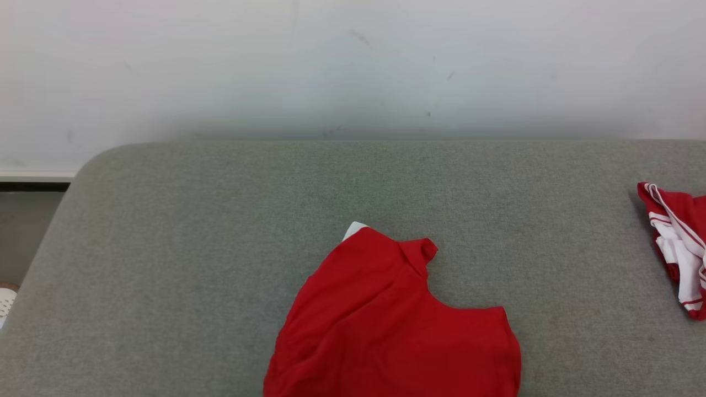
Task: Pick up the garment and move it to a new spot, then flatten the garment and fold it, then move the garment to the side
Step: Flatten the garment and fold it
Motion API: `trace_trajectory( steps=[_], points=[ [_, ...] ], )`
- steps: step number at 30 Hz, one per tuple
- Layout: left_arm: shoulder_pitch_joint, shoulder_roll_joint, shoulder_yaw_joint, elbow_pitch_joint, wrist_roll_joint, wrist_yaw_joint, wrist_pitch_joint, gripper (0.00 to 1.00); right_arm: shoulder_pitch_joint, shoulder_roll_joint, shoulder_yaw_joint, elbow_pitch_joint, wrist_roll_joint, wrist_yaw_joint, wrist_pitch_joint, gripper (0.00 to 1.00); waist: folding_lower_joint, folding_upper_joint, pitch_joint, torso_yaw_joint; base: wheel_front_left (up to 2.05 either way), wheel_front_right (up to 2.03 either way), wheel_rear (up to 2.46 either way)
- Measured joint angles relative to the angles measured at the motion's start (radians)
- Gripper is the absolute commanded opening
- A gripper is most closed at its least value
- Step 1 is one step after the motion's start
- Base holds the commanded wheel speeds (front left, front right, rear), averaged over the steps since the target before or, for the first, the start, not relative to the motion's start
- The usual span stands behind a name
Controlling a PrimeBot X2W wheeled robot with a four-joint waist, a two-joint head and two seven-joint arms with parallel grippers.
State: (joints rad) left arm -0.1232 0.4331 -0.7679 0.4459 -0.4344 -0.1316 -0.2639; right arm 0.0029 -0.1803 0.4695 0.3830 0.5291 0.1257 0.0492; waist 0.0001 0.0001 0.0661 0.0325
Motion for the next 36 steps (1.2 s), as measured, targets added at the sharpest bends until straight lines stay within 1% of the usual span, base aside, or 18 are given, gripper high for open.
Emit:
trace_trajectory(
  steps=[3, 6, 13, 22, 26, 29, 33, 36],
  points=[
    [0.0, 0.004, -0.017, -0.015, -0.047, 0.0, 0.0, 0.0, 0.006, 0.013, -0.011, -0.021, 0.082, 0.004, -0.005, 0.0, 0.0, -0.0001, -0.008, -0.001, 0.0, 0.0, 0.0],
    [0.003, 0.016, -0.02, -0.068, -0.125, 0.0, 0.009, 0.0, 0.008, 0.004, -0.049, -0.067, 0.171, 0.005, -0.017, 0.0, 0.0, 0.0, -0.02, -0.002, 0.0, 0.0, 0.0],
    [0.041, 0.057, 0.02, -0.327, -0.339, 0.0, 0.106, 0.0, 0.034, -0.045, -0.134, -0.237, 0.358, 0.005, -0.025, 0.0, 0.0, 0.0, -0.058, 0.0, 0.0, 0.0, 0.0],
    [0.047, 0.103, 0.081, -0.71, -0.545, 0.018, 0.253, 0.0, 0.064, -0.101, -0.242, -0.489, 0.485, 0.004, 0.004, 0.0, -0.0001, 0.0, -0.09, -0.008, 0.0, 0.0, 0.0],
    [0.042, 0.117, 0.109, -0.876, -0.656, 0.019, 0.308, 0.0, 0.085, -0.133, -0.309, -0.626, 0.545, 0.005, 0.029, 0.0, -0.0001, 0.0, -0.102, -0.02, 0.0, 0.0, 0.0],
    [0.026, 0.126, 0.132, -0.99, -0.722, 0.033, 0.341, 0.0, 0.097, -0.149, -0.377, -0.731, 0.593, 0.005, 0.04, 0.0, -0.0001, 0.0, -0.11, -0.031, 0.0, 0.0, 0.0],
    [0.0, 0.128, 0.174, -1.109, -0.8, 0.051, 0.36, 0.0, 0.112, -0.161, -0.468, -0.846, 0.633, 0.005, 0.066, 0.0, -0.0001, 0.0, -0.113, -0.045, 0.0, 0.0, 0.0],
    [-0.036, 0.123, 0.208, -1.15, -0.858, 0.061, 0.37, 0.0, 0.116, -0.158, -0.535, -0.895, 0.644, 0.004, 0.1, 0.0, -0.0001, 0.0, -0.107, -0.052, 0.0, 0.0, 0.0]
  ],
)
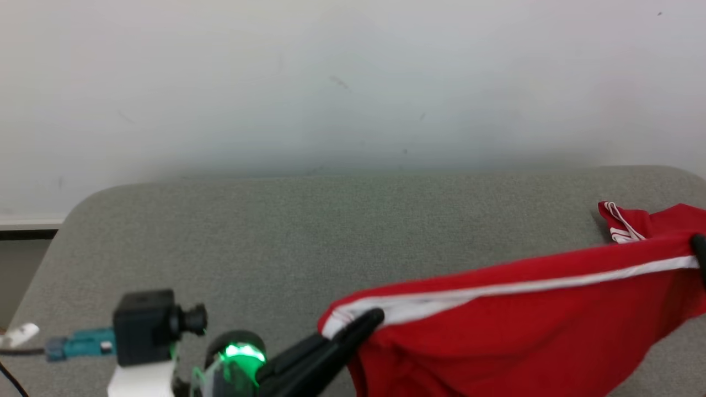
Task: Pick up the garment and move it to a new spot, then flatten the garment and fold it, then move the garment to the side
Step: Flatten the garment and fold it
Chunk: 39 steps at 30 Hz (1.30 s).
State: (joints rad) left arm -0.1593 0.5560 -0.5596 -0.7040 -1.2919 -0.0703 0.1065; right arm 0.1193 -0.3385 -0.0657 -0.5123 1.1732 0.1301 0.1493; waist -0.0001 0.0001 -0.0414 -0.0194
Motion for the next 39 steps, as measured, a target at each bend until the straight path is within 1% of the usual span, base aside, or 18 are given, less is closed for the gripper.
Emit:
trace_trajectory(
  steps=[3, 5, 6, 8, 11, 14, 16, 18, 20, 22, 23, 26, 28, 29, 32, 35, 37, 39],
  points=[
    [-0.071, 0.007, 0.029, 0.02, -0.012, 0.005, 0.028, 0.0, -0.04, 0.021, -0.034, -0.018, 0.008, 0.0, 0.054, 0.0, 0.0, 0.0, 0.013, -0.006, 0.0, 0.0, 0.0],
    [-0.127, -0.009, 0.04, 0.059, -0.036, 0.006, 0.043, 0.0, -0.095, 0.032, -0.04, -0.005, -0.005, 0.0, 0.099, 0.0, 0.0, 0.0, 0.027, -0.01, 0.0, 0.0, 0.0],
    [-0.162, -0.014, 0.046, 0.088, -0.037, 0.007, 0.053, 0.0, -0.131, 0.042, -0.04, 0.012, -0.021, 0.0, 0.126, 0.0, 0.0, 0.0, 0.036, -0.012, 0.0, 0.0, 0.0],
    [-0.241, -0.019, 0.055, 0.144, -0.033, 0.009, 0.077, 0.0, -0.216, 0.065, -0.04, 0.06, -0.096, 0.0, 0.169, 0.0, 0.0, -0.0001, 0.059, -0.018, 0.0, 0.0, 0.0],
    [-0.382, -0.03, 0.057, 0.261, 0.013, 0.006, 0.115, 0.0, -0.39, 0.147, -0.029, 0.15, -0.179, 0.0, 0.232, 0.0, 0.0001, 0.0, 0.105, -0.026, 0.0, 0.0, 0.0],
    [-0.536, -0.079, 0.076, 0.413, 0.063, 0.009, 0.105, 0.0, -0.584, 0.242, -0.03, 0.253, -0.263, 0.0, 0.281, 0.0, 0.0001, 0.0, 0.157, -0.035, 0.0, 0.0, 0.0],
    [-0.655, -0.102, 0.075, 0.526, 0.136, 0.008, 0.092, 0.0, -0.735, 0.273, -0.038, 0.346, -0.297, 0.0, 0.289, 0.0, 0.0001, 0.0, 0.196, -0.041, 0.0, 0.0, 0.0],
    [-0.776, -0.13, 0.078, 0.645, 0.219, 0.005, 0.05, 0.0, -0.882, 0.281, -0.046, 0.457, -0.36, 0.0, 0.267, 0.0, 0.0002, 0.0, 0.237, -0.048, 0.0, 0.0, 0.0],
    [-0.879, -0.174, 0.081, 0.759, 0.281, -0.002, -0.015, 0.0, -1.017, 0.286, -0.049, 0.565, -0.402, 0.0, 0.223, 0.0, 0.0002, 0.0, 0.279, -0.055, 0.0, 0.0, 0.0],
    [-0.97, -0.207, 0.082, 0.869, 0.343, -0.014, -0.087, 0.0, -1.13, 0.286, -0.028, 0.667, -0.42, 0.0, 0.14, 0.0, 0.0003, 0.0, 0.319, -0.061, 0.0, 0.0, 0.0],
    [-1.007, -0.212, 0.07, 0.918, 0.379, -0.022, -0.121, 0.0, -1.174, 0.287, -0.011, 0.714, -0.438, 0.0, 0.104, 0.0, 0.0003, 0.0, 0.337, -0.065, 0.0, 0.0, 0.0],
    [-1.09, -0.219, 0.047, 1.066, 0.479, -0.035, -0.23, 0.0, -1.267, 0.289, 0.034, 0.853, -0.426, 0.0, -0.01, 0.0, 0.0004, 0.0, 0.388, -0.076, 0.0, 0.0, 0.0],
    [-1.124, -0.218, 0.017, 1.161, 0.554, -0.041, -0.301, 0.0, -1.296, 0.289, 0.063, 0.931, -0.419, 0.0, -0.075, 0.0, 0.0003, 0.0, 0.416, -0.083, 0.0, 0.0, 0.0],
    [-1.133, -0.223, 0.008, 1.203, 0.572, -0.044, -0.323, 0.0, -1.3, 0.289, 0.077, 0.96, -0.411, 0.0, -0.108, 0.0, 0.0004, 0.0, 0.429, -0.086, 0.0, 0.0, 0.0],
    [-1.121, -0.253, -0.033, 1.281, 0.625, -0.051, -0.36, 0.0, -1.258, 0.288, 0.151, 1.005, -0.397, 0.0, -0.172, 0.0, 0.0005, 0.0, 0.462, -0.089, 0.0, 0.0, 0.0],
    [-1.029, -0.289, -0.061, 1.274, 0.653, -0.054, -0.365, 0.0, -1.118, 0.29, 0.196, 0.999, -0.385, 0.0, -0.214, 0.0, 0.0004, 0.0, 0.471, -0.078, 0.0, 0.0, 0.0],
    [-0.948, -0.297, -0.033, 1.214, 0.66, -0.057, -0.37, 0.0, -1.032, 0.286, 0.212, 0.96, -0.38, 0.0, -0.252, 0.0, 0.0005, 0.0, 0.479, -0.072, 0.0, 0.0, 0.0],
    [-0.804, -0.295, -0.029, 1.162, 0.674, -0.059, -0.37, 0.0, -0.914, 0.283, 0.233, 0.916, -0.359, 0.0, -0.269, 0.0, 0.0004, -0.0001, 0.469, -0.068, 0.0, 0.0, 0.0]
  ],
)
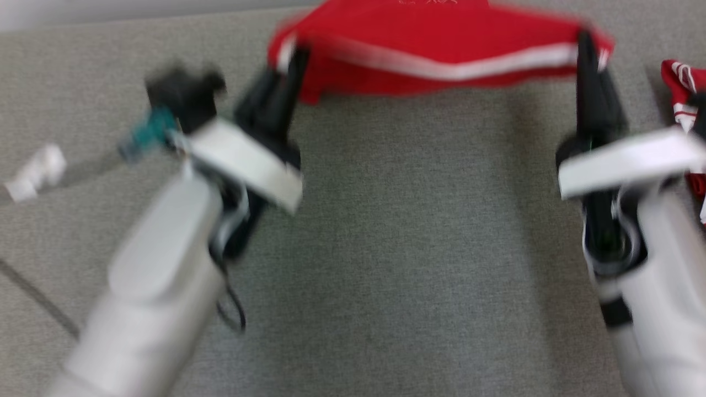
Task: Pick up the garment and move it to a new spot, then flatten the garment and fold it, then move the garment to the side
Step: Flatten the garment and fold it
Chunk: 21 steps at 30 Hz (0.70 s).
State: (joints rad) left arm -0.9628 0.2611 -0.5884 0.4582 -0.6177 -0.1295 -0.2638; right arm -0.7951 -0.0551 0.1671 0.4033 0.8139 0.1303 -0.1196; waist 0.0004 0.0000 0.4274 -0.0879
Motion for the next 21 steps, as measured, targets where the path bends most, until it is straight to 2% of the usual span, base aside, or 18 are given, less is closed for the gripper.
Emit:
trace_trajectory(
  steps=[5, 10, 17, 21],
  points=[
    [0.292, 0.0, -0.023, -0.149, -0.009, -0.002, 0.0, 0.0, 0.316, -0.08, 0.012, -0.124, 0.033, 0.0, -0.025, 0.0, -0.0003, 0.0001, -0.055, 0.013, 0.0, 0.0, 0.0],
    [0.514, 0.012, -0.016, -0.237, -0.009, -0.002, 0.0, 0.0, 0.569, -0.153, 0.019, -0.233, 0.011, 0.0, 0.019, 0.0, -0.0004, 0.0, -0.121, 0.027, 0.0, 0.0, 0.0],
    [0.783, 0.043, -0.017, -0.306, 0.0, 0.007, 0.0, 0.0, 0.823, -0.207, -0.015, -0.334, -0.036, 0.0, 0.104, 0.0, -0.0006, 0.0, -0.236, 0.025, 0.0, 0.0, 0.0],
    [0.936, 0.062, -0.002, -0.354, -0.02, 0.047, 0.0, 0.0, 0.972, -0.208, -0.034, -0.407, -0.045, 0.002, 0.151, 0.0, -0.0007, 0.0, -0.297, 0.02, 0.0, 0.0, 0.0]
  ],
)
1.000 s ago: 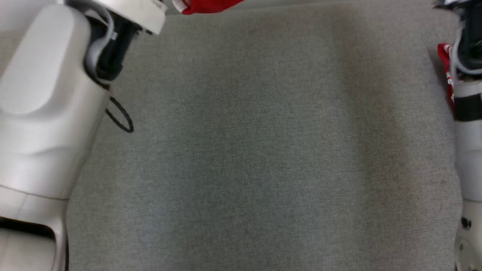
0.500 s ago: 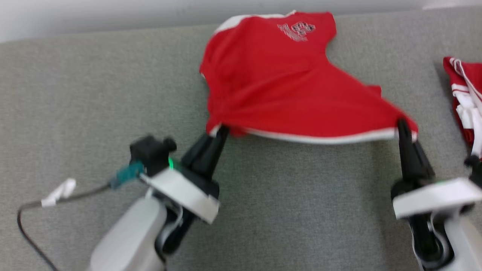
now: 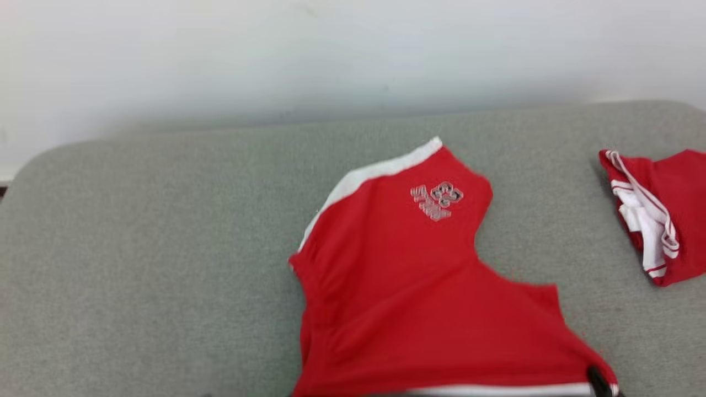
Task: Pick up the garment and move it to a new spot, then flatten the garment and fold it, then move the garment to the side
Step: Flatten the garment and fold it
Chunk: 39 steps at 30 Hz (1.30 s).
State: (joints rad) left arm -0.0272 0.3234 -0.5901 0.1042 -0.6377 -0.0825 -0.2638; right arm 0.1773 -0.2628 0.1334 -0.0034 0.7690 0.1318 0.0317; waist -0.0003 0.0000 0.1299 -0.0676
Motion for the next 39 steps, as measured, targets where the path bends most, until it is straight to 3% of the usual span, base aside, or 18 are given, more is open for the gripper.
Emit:
trace_trajectory(
  steps=[8, 16, 27, 32, 39],
  points=[
    [0.199, 0.01, -0.025, -0.075, -0.051, 0.031, 0.008, 0.0, 0.208, -0.02, -0.03, -0.133, 0.019, 0.0, 0.093, 0.0, -0.0001, 0.0, -0.08, -0.004, 0.0, 0.0, 0.0],
    [0.207, 0.009, -0.028, -0.156, -0.087, 0.033, 0.061, 0.0, 0.205, 0.003, -0.089, -0.221, 0.048, 0.0, 0.162, 0.0, 0.0, 0.0, -0.097, 0.021, 0.0, 0.0, 0.0],
    [0.03, -0.034, 0.007, -0.254, -0.24, 0.011, 0.2, 0.0, -0.095, -0.031, -0.114, -0.238, 0.061, 0.0, 0.284, 0.0, 0.0003, 0.0001, 0.016, 0.091, 0.0, 0.0, 0.0],
    [-0.085, -0.081, 0.041, -0.251, -0.322, 0.022, 0.266, 0.0, -0.299, -0.053, -0.11, -0.153, 0.044, 0.0, 0.354, 0.0, 0.0004, 0.0, 0.089, 0.142, 0.0, 0.0, 0.0],
    [-0.276, -0.14, 0.063, -0.143, -0.32, 0.028, 0.29, 0.0, -0.555, -0.066, -0.091, 0.014, -0.013, 0.0, 0.419, 0.0, 0.0005, 0.0001, 0.188, 0.217, 0.0, 0.0, 0.0]
  ],
)
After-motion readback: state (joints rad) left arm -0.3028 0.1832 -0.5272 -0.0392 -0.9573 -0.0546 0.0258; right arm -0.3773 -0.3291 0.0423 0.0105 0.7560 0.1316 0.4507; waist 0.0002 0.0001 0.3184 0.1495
